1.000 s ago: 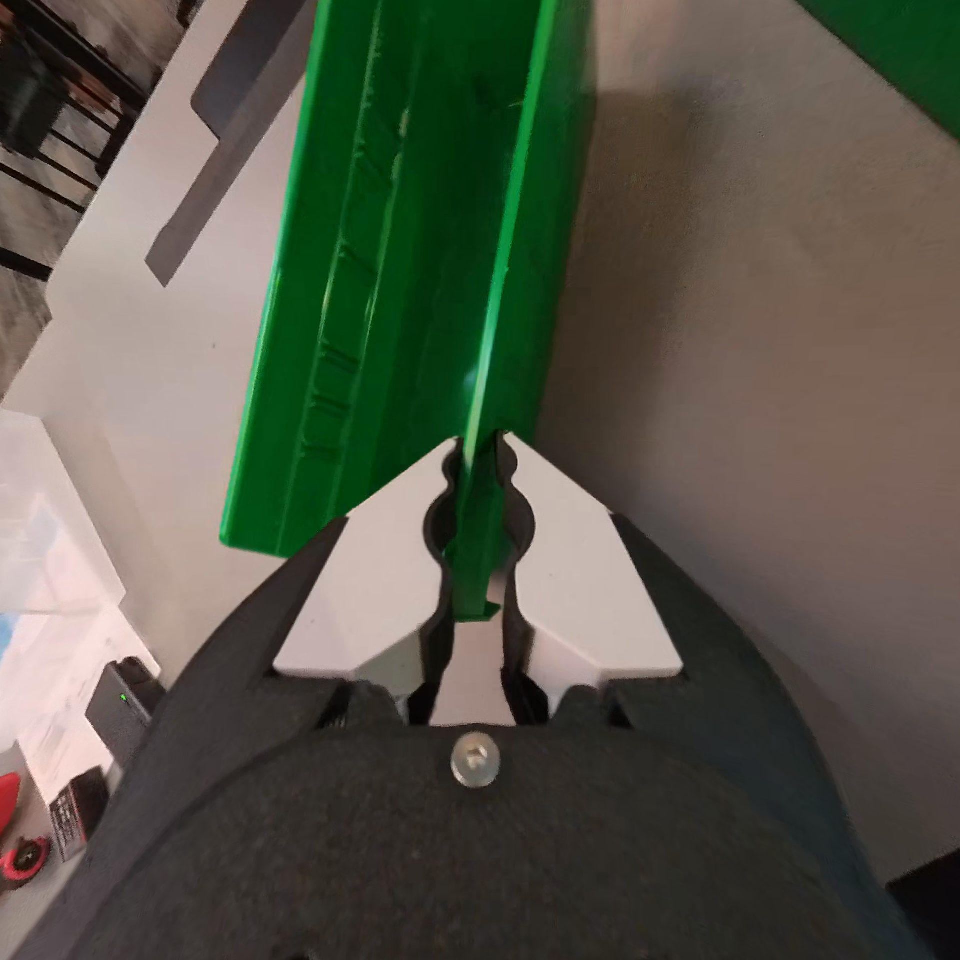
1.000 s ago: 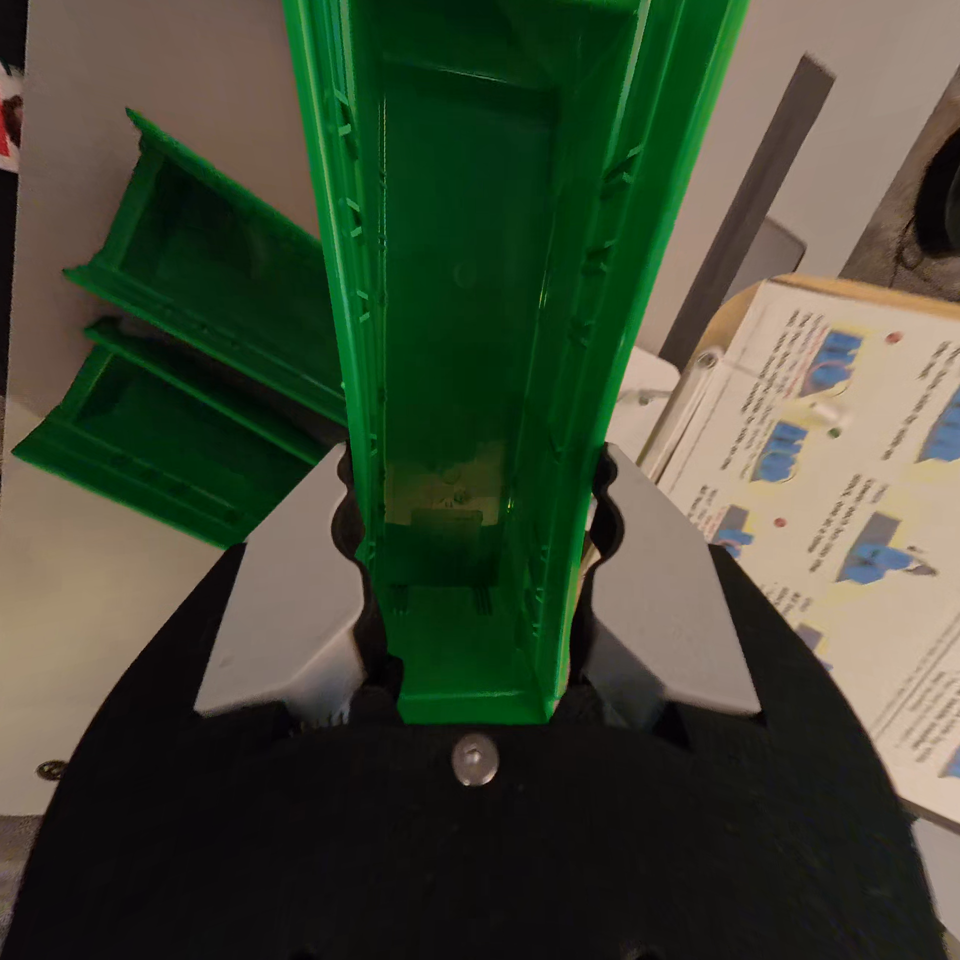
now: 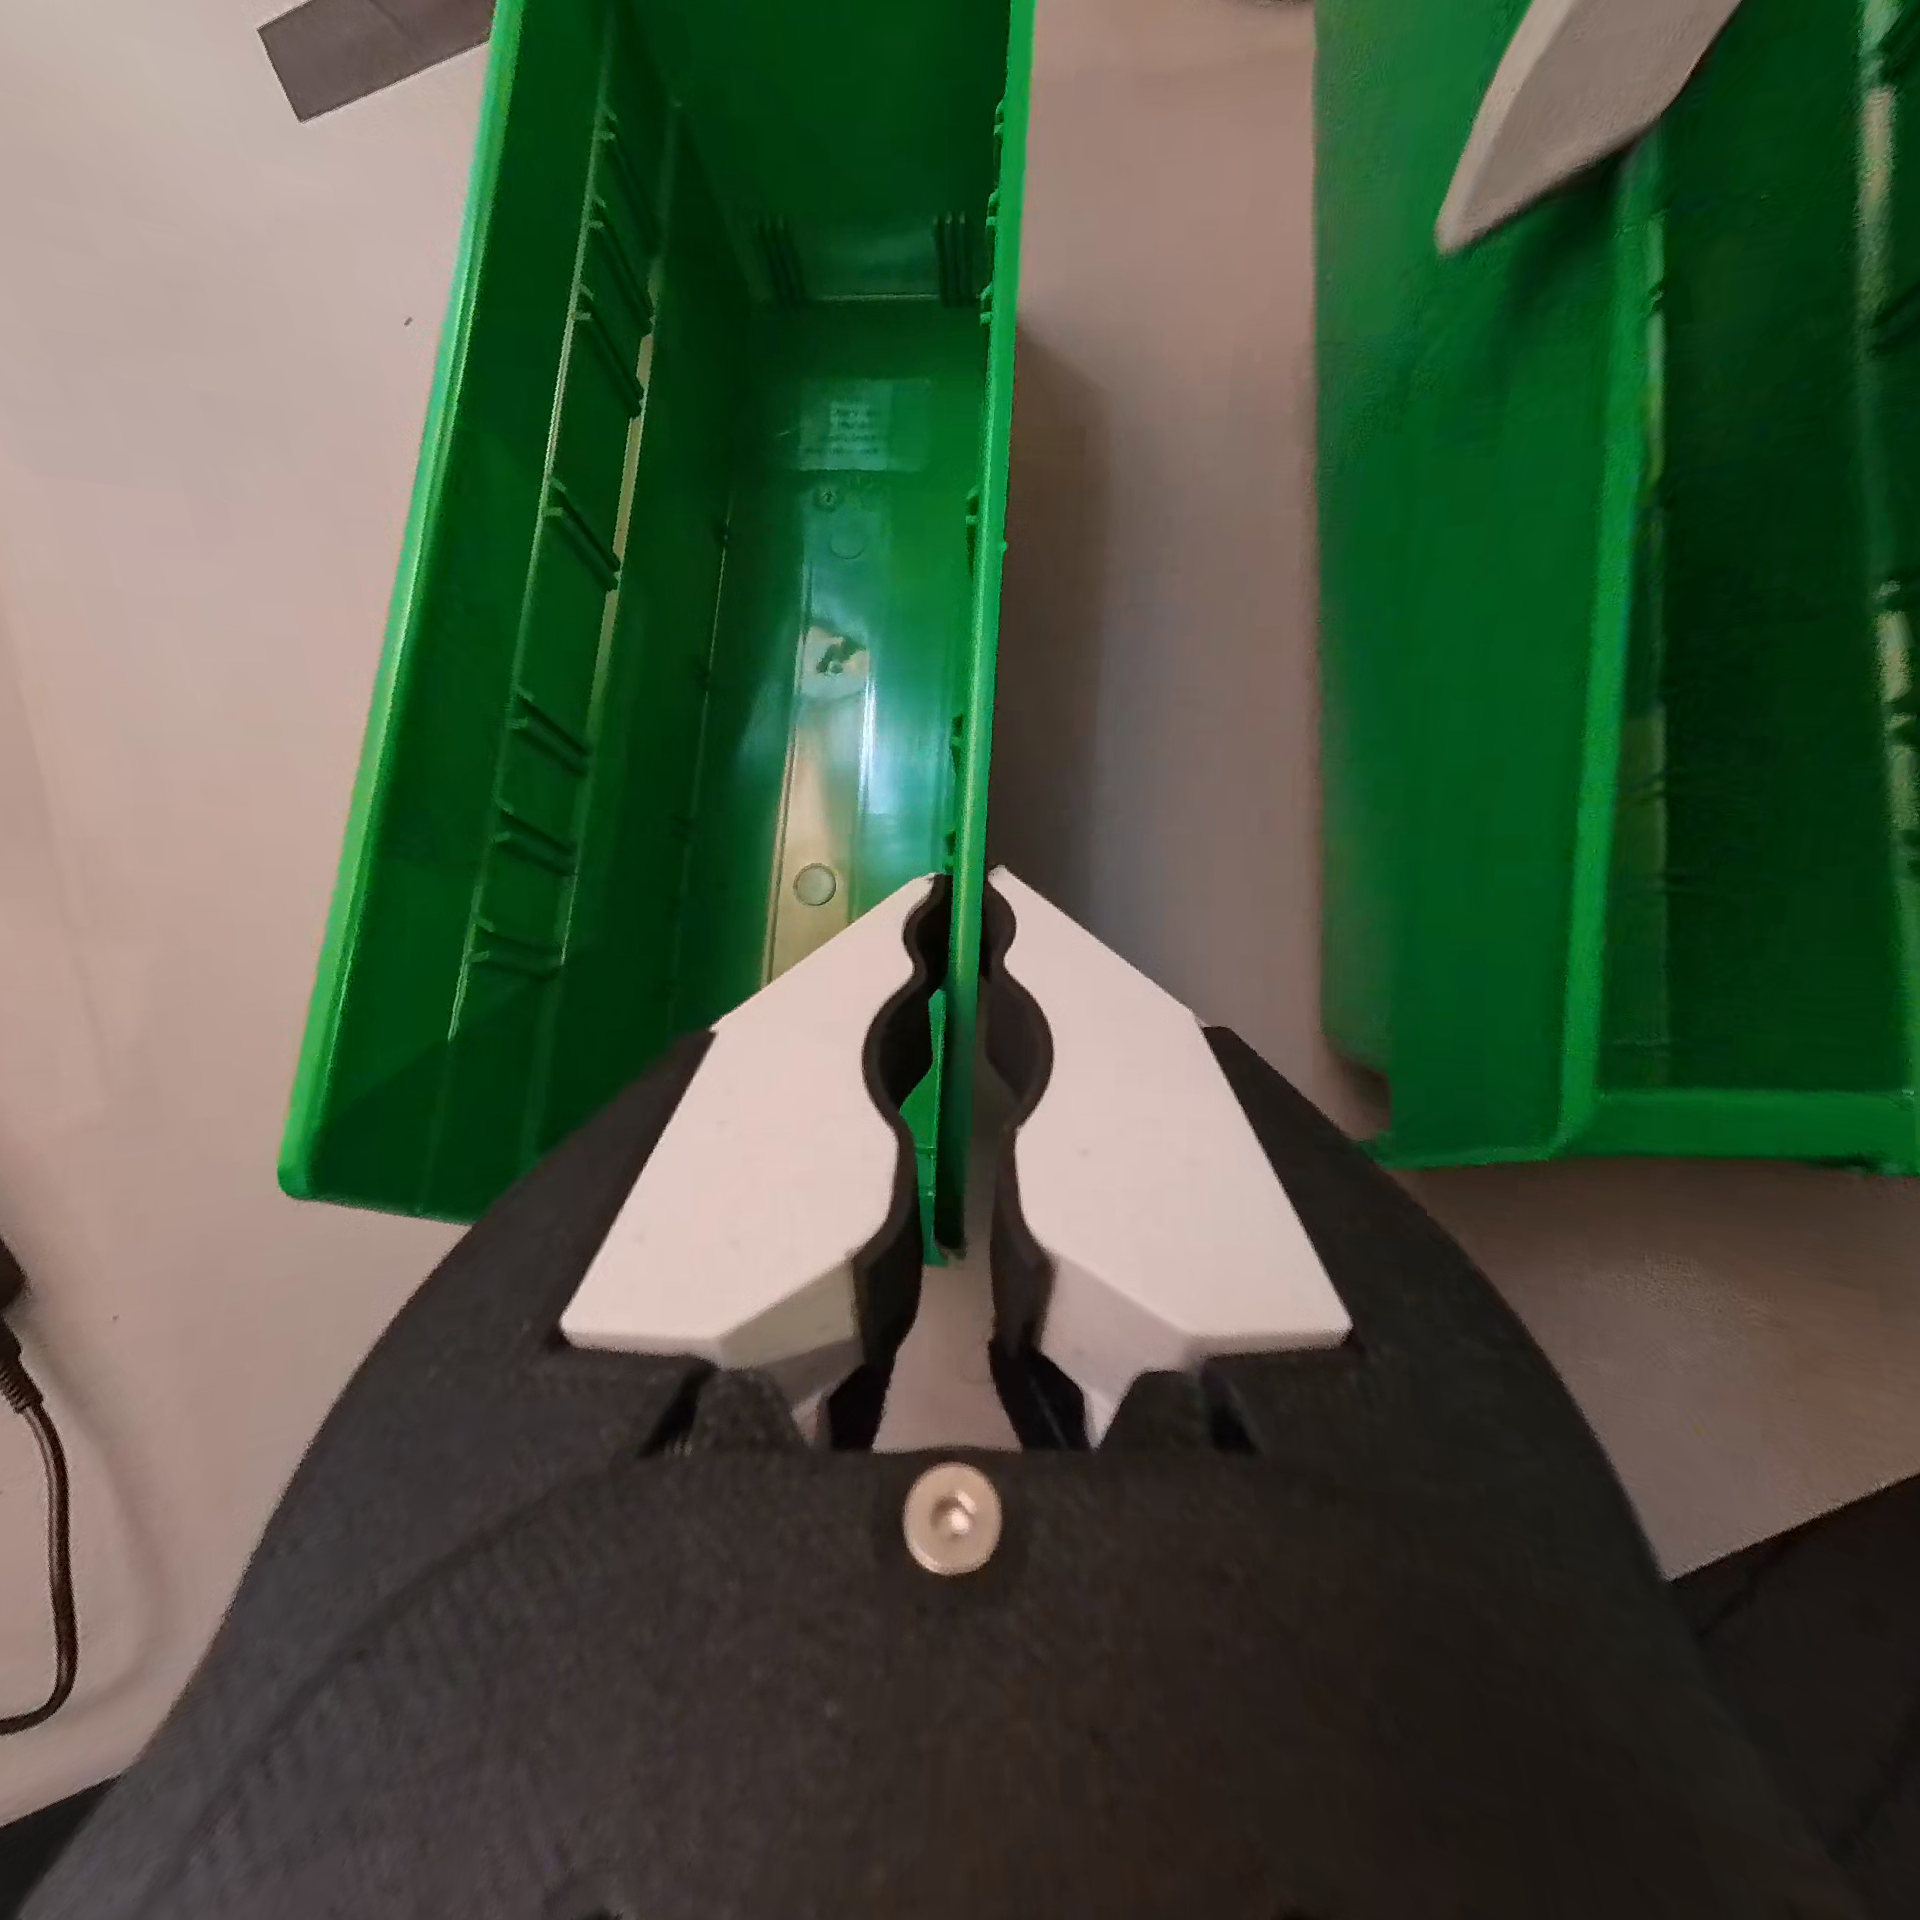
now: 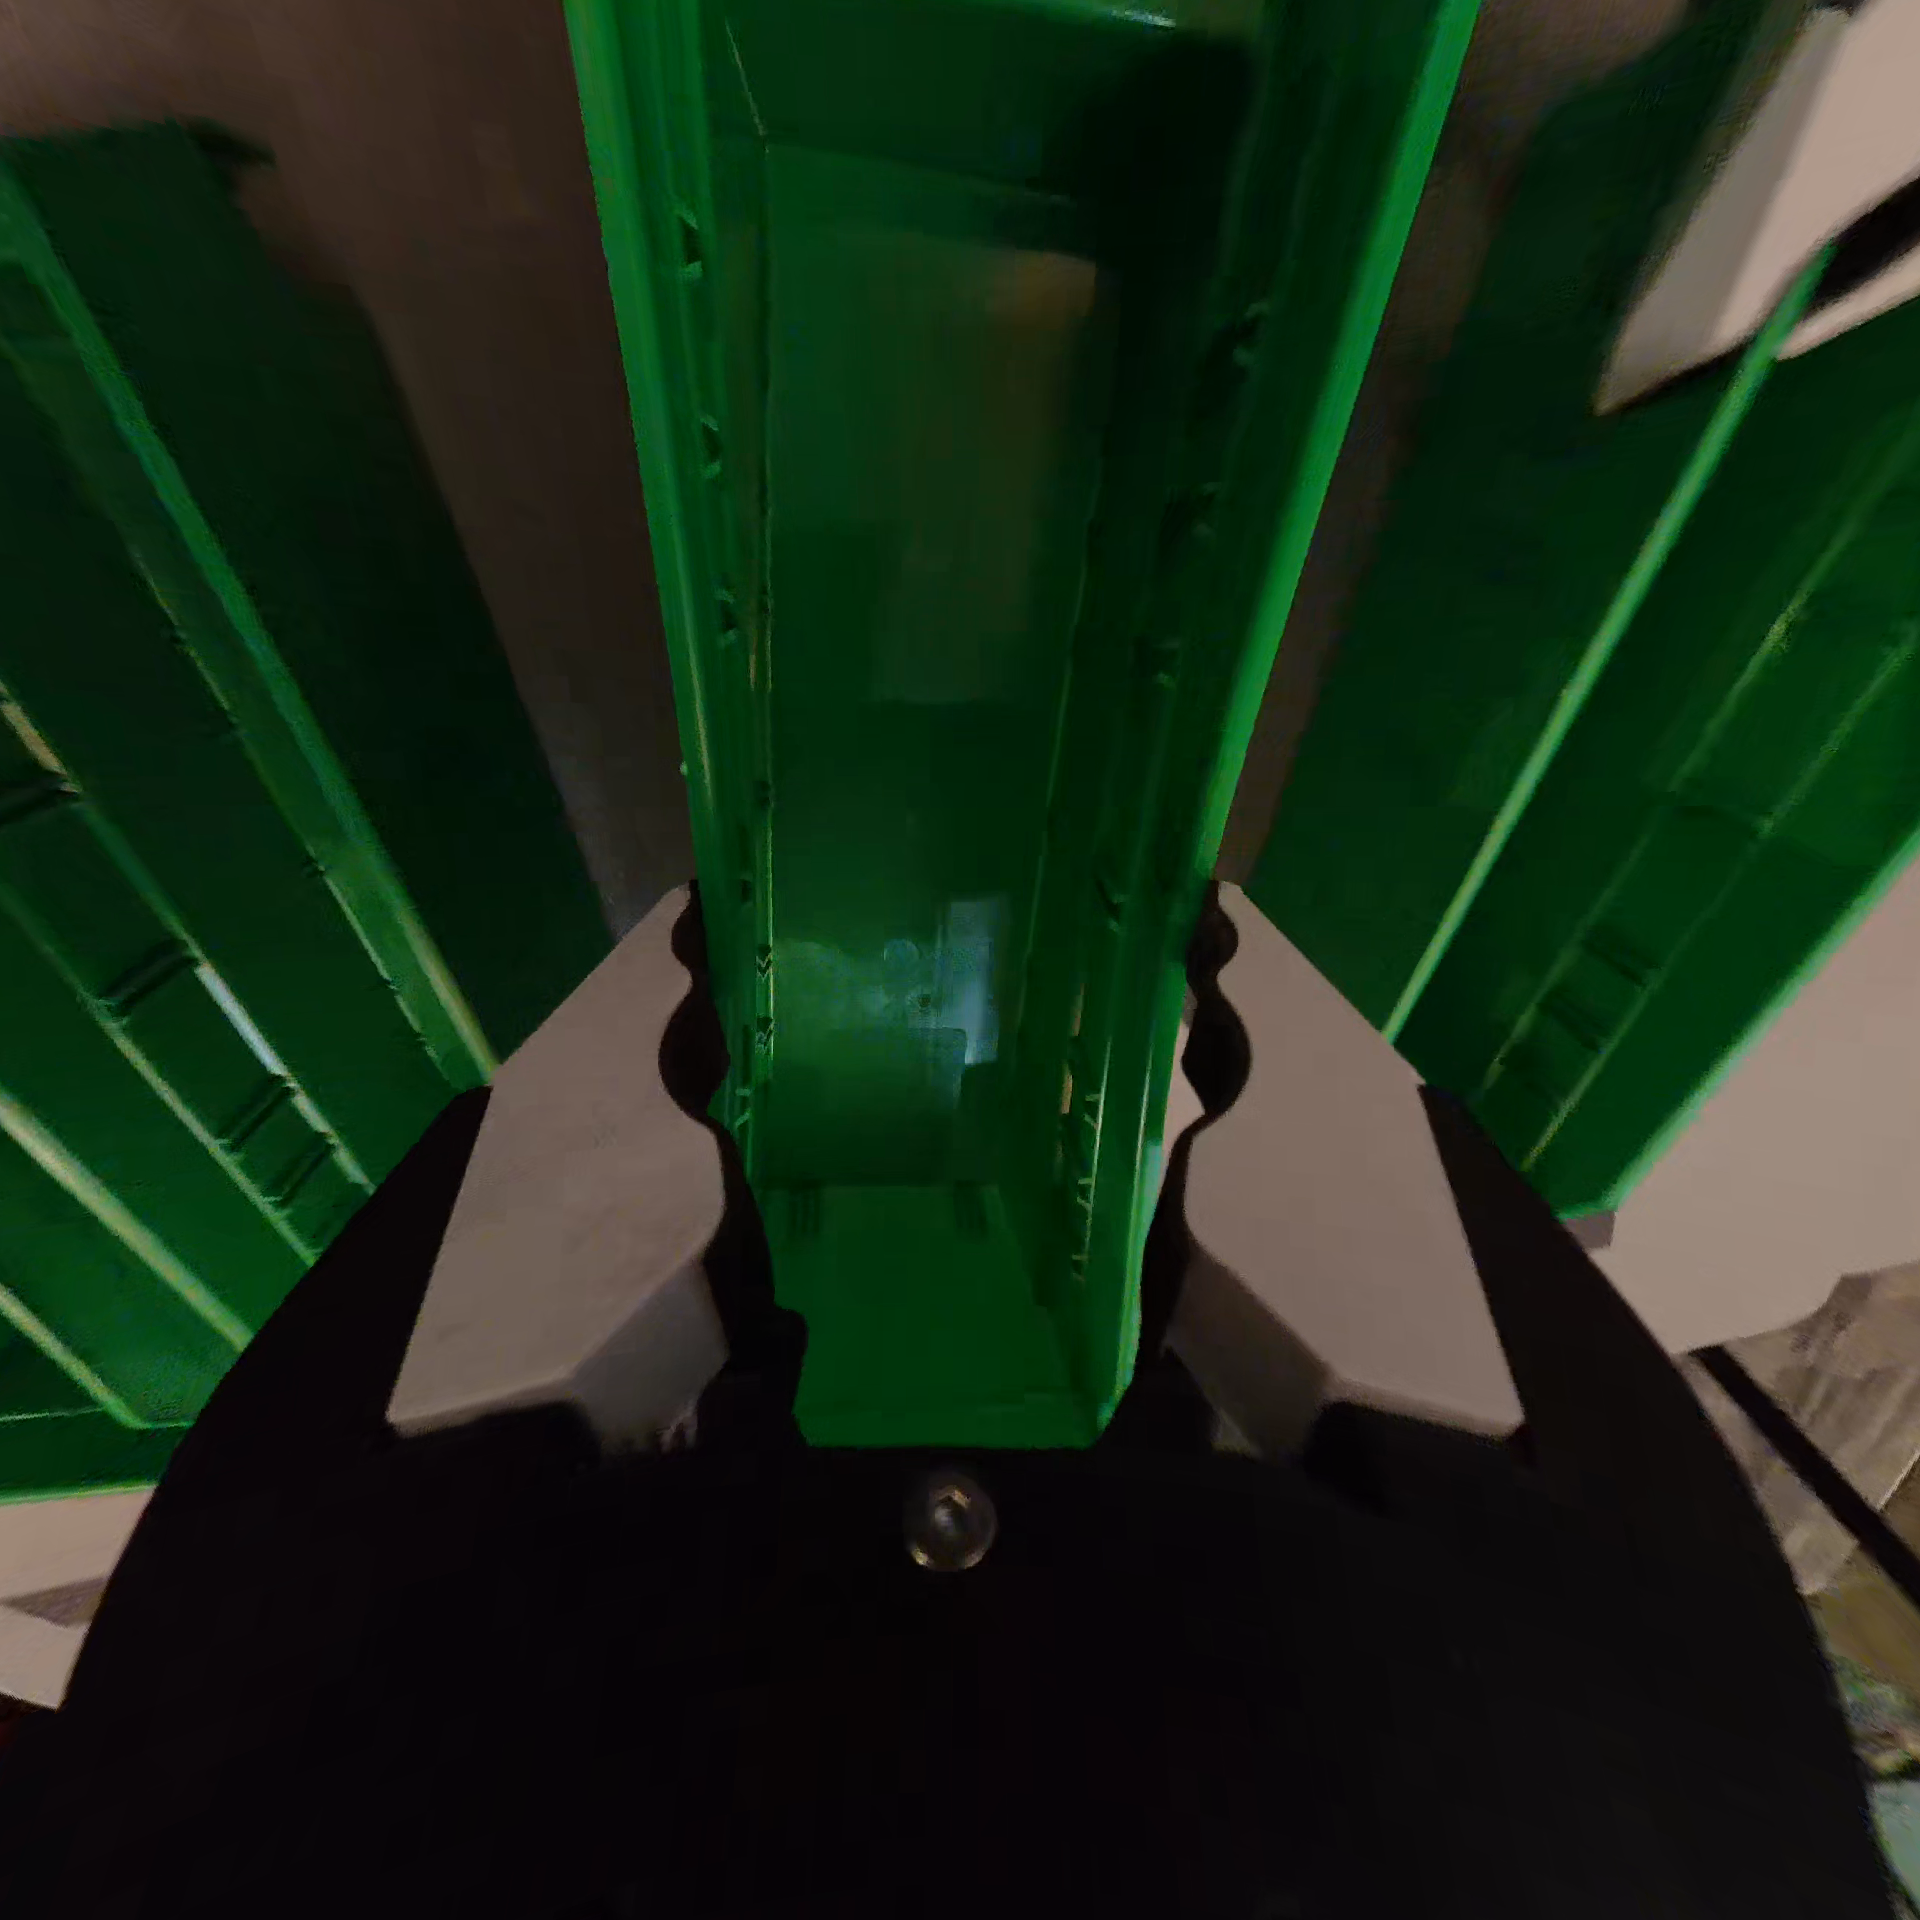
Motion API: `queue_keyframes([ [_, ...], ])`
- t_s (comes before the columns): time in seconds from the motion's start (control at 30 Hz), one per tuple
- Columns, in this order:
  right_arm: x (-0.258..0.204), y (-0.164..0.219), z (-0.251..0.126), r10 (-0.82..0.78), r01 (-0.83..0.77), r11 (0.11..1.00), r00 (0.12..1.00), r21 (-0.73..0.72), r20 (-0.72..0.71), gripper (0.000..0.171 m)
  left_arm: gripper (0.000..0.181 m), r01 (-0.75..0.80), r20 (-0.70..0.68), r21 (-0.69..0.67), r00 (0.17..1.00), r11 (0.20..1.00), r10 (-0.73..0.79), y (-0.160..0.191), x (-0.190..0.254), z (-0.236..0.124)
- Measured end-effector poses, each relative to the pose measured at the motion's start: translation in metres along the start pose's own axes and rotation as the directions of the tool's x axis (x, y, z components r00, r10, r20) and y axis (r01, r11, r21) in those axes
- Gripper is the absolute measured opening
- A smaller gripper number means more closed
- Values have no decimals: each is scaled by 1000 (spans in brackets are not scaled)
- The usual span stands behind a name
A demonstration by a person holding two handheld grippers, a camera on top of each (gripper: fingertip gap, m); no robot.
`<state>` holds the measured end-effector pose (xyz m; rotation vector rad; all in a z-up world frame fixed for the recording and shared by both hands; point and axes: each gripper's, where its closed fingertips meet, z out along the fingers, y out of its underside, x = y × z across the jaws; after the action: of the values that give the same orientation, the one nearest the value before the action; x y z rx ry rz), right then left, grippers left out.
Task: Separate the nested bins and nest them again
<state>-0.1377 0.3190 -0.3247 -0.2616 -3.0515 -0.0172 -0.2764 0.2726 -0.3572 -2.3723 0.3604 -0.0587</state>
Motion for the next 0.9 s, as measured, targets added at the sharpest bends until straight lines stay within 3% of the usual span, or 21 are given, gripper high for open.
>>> queue_keyframes([
  [0.2, 6, 0, 31, -130, 129, 990, 991, -61, -14, 99, 1, 39, 5, 4, 999, 999, -39, 0, 2, 0],
  [0.4, 6, 12, 29, -104, 93, 981, 993, -172, -54, 113, 2, 50, 12, 11, 999, 999, -50, -4, 9, 3],
  [0.5, 3, 18, -2, -1, -31, 979, 987, -199, -160, 113, 3, 72, -15, 25, 997, 997, -72, -5, 14, 3],
  [0.6, -7, 21, -55, 311, -348, 934, 900, -76, -307, 113, 5, 107, -44, 39, 993, 994, -105, -6, 18, 3],
  [0.67, -25, 36, -93, 556, -588, 807, 730, 48, -398, 118, 7, 113, -67, 48, 992, 992, -110, -7, 23, 4],
  [0.7, -38, 52, -112, 688, -720, 683, 577, 125, -441, 115, 9, 116, -77, 51, 991, 992, -112, -7, 25, 4],
  [0.77, -90, 94, -135, 856, -912, 336, 191, 236, -481, 108, 11, 112, -100, 51, 989, 992, -106, -8, 29, 4],
  [0.83, -158, 112, -129, 902, -947, 25, -117, 321, -415, 101, 14, 121, -126, 59, 986, 991, -113, -9, 33, 4],
  [0.9, -230, 119, -102, 866, -930, -209, -320, 303, -384, 106, 17, 143, -160, 67, 979, 987, -130, -10, 38, 4],
])
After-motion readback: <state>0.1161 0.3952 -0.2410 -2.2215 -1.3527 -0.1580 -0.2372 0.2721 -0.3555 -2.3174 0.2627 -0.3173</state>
